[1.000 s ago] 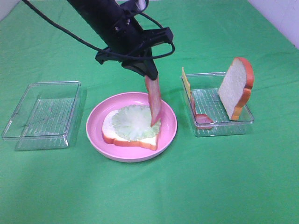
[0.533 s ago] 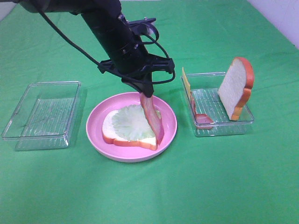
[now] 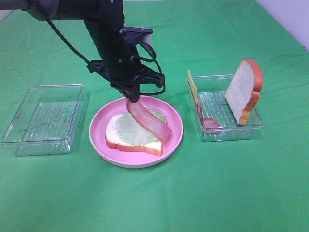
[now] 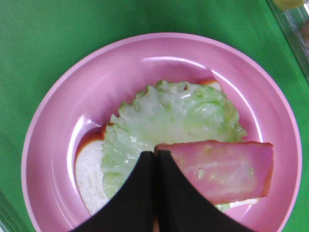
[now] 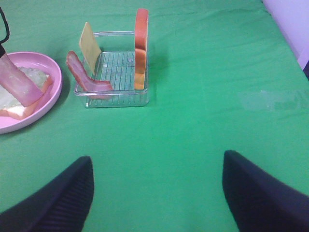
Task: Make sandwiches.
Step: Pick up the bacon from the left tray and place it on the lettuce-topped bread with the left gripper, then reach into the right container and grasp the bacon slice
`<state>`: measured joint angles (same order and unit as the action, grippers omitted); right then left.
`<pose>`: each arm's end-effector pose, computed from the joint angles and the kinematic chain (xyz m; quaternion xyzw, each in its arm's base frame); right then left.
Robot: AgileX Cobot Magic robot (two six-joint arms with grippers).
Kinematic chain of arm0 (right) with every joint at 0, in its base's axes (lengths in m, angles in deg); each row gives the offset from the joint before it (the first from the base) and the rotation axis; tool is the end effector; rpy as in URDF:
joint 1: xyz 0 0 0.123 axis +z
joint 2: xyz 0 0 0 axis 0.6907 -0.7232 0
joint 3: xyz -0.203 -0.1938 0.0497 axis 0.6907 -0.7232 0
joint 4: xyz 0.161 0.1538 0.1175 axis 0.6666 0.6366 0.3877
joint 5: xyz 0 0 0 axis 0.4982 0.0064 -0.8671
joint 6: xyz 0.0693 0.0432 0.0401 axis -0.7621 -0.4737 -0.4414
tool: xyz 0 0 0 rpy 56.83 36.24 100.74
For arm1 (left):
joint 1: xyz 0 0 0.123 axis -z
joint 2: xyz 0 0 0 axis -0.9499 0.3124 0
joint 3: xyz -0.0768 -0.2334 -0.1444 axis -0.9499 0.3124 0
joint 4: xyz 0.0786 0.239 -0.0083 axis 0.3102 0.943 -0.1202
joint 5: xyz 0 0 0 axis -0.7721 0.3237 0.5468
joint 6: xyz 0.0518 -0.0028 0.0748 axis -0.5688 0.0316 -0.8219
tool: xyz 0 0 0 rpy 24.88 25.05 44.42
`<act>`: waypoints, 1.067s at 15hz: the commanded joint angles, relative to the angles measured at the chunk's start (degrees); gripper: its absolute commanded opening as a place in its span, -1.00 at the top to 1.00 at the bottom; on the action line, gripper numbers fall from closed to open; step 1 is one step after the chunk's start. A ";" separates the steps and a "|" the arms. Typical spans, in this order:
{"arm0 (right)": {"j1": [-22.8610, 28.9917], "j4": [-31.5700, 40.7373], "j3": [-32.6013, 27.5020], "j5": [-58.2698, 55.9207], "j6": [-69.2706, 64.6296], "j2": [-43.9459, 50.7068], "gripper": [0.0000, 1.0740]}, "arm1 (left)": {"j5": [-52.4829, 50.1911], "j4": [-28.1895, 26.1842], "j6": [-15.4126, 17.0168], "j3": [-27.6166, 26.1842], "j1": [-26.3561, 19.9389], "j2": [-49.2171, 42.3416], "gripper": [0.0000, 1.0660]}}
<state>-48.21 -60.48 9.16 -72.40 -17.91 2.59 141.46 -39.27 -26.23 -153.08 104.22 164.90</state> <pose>-0.0068 0.0140 0.2805 -0.0326 0.8471 0.0249 0.5299 0.3935 -0.2588 0.1801 0.2073 0.9659 -0.0911 0.1255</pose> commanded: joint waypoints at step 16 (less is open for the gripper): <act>-0.34 -0.06 -0.17 0.52 0.06 0.80 -0.32 | 6.99 9.68 3.72 -0.86 0.11 -2.35 -0.11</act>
<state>-48.21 -60.48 9.16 -72.40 -17.91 2.59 148.80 -29.76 -23.19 -154.23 104.22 163.07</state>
